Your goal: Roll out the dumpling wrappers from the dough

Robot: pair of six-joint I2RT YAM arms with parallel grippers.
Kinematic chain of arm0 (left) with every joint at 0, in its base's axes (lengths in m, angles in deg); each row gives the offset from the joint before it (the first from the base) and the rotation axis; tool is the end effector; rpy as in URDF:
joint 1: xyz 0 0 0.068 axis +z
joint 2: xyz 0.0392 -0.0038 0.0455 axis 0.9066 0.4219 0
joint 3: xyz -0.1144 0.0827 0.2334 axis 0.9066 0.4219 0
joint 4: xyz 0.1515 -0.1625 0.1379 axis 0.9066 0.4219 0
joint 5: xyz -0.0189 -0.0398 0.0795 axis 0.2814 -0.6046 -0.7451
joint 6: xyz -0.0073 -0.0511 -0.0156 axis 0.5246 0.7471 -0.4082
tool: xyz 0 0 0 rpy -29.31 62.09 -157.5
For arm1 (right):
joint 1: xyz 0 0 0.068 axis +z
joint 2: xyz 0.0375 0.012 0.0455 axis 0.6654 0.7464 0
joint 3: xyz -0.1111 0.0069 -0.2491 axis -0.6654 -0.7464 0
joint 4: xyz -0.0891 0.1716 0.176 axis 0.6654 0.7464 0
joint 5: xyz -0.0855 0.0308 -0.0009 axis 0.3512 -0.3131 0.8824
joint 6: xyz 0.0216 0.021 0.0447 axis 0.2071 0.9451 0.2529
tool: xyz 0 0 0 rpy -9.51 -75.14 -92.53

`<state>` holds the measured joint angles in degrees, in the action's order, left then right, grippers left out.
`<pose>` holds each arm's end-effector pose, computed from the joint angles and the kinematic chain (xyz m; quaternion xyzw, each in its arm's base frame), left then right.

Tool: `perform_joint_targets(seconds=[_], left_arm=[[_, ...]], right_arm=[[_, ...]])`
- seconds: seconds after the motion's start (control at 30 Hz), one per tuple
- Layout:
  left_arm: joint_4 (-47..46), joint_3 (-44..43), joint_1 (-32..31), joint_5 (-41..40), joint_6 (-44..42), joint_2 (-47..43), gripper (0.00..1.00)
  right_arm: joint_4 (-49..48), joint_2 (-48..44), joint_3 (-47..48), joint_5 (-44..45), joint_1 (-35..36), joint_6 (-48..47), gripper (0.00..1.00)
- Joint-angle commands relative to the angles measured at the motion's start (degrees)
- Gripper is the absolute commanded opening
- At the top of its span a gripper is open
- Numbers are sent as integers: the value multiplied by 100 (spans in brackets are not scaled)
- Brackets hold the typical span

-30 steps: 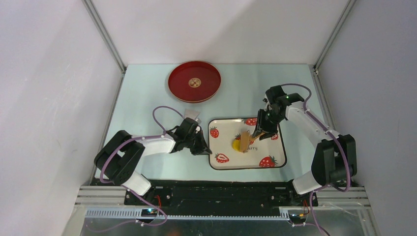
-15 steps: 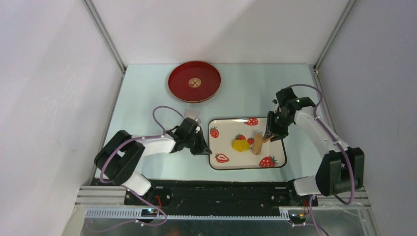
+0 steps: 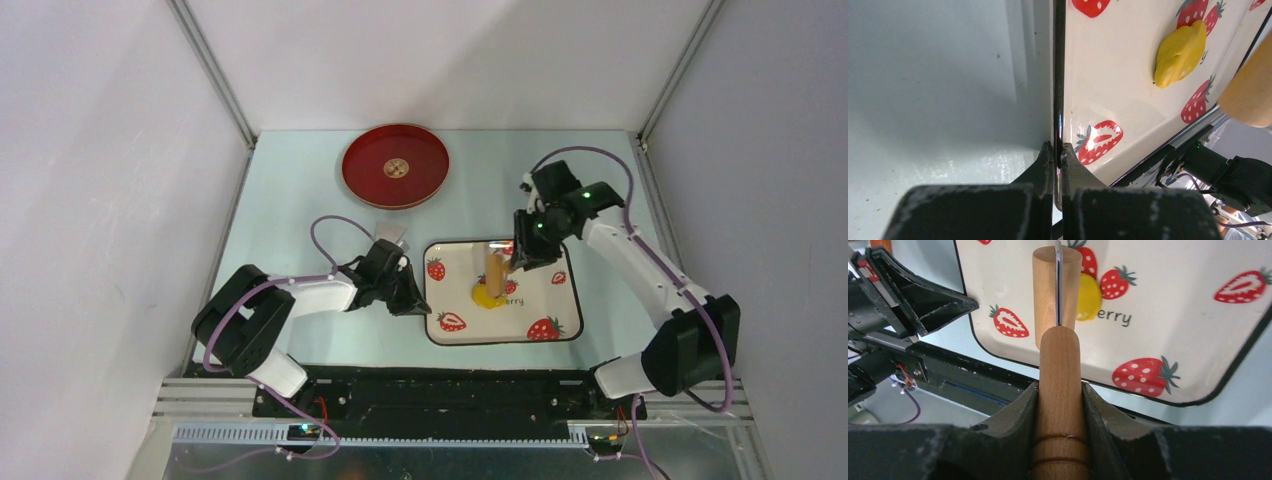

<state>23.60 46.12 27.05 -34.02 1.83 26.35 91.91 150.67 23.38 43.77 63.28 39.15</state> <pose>0.2069 -0.1758 0.1300 -0.0634 0.9388 -0.3207 0.1086 0.2440 0.1056 0.3105 -0.0585 0.9719 0.1757 0.1453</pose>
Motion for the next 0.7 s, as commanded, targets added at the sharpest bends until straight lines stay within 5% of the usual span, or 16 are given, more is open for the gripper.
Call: perform_joint_targets(seconds=[0.0,0.67], left_arm=[[475,104,-68,-315,-95,254,0],[476,106,-66,-323,-95,247,0]], right_arm=[[-170,464,354,59,440,264,0],[-339,1400,187,539,1005,432,0]])
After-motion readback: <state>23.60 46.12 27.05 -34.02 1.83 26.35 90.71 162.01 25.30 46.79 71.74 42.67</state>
